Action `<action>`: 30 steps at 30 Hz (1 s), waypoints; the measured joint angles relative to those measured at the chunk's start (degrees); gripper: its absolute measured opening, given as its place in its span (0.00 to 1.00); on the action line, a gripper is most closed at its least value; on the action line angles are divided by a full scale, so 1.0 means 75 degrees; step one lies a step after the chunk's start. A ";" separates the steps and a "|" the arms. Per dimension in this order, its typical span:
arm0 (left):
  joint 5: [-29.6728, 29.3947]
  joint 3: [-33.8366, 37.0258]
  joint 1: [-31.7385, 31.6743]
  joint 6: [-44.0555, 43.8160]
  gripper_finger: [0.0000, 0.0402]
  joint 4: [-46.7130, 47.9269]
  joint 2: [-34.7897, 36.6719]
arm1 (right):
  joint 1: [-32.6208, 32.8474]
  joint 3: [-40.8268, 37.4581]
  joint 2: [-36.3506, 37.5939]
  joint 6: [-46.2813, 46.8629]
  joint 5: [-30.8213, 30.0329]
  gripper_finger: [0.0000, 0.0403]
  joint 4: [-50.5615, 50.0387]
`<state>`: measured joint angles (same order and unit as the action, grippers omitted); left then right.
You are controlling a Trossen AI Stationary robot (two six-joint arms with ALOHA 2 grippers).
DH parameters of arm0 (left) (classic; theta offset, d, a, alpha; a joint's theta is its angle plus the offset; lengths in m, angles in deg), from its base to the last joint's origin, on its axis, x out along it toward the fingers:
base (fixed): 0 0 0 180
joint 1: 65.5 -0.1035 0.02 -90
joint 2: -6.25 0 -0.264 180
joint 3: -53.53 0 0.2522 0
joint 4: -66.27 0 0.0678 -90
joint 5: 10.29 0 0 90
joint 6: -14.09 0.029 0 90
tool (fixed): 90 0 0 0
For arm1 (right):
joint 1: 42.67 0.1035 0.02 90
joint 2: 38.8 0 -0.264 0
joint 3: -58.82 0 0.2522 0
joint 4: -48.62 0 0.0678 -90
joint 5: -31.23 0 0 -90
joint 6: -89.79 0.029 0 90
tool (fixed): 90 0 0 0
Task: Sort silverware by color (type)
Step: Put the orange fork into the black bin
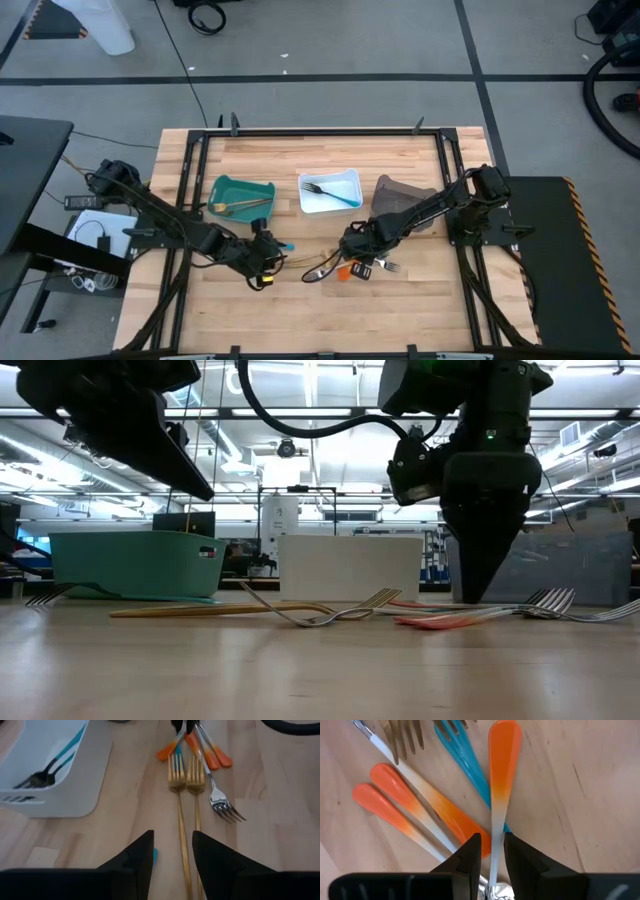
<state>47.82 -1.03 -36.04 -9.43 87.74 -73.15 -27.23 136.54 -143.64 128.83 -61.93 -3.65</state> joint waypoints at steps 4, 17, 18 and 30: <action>-0.0001 0.0000 0.0004 0.0250 0.36 -0.0227 0.0000 | -0.0035 0.0000 -0.0003 -0.0026 -0.0009 0.23 0.0016; 0.0003 0.0000 0.0182 0.0422 0.36 -0.0377 0.0000 | -0.0134 0.0000 -0.0003 -0.0030 0.0204 0.23 0.0126; 0.0007 0.0000 0.0204 0.0421 0.36 -0.0383 0.0000 | -0.0134 0.0000 -0.0003 -0.0030 0.0203 0.23 0.0126; 0.0060 0.0003 0.0735 0.1045 0.36 -0.0728 0.0000 | -0.0125 0.0020 -0.0378 0.0098 -0.0122 0.21 0.0396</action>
<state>48.27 -1.00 -30.52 -1.60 82.28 -73.15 -28.16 136.69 -146.47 129.56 -62.85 -0.68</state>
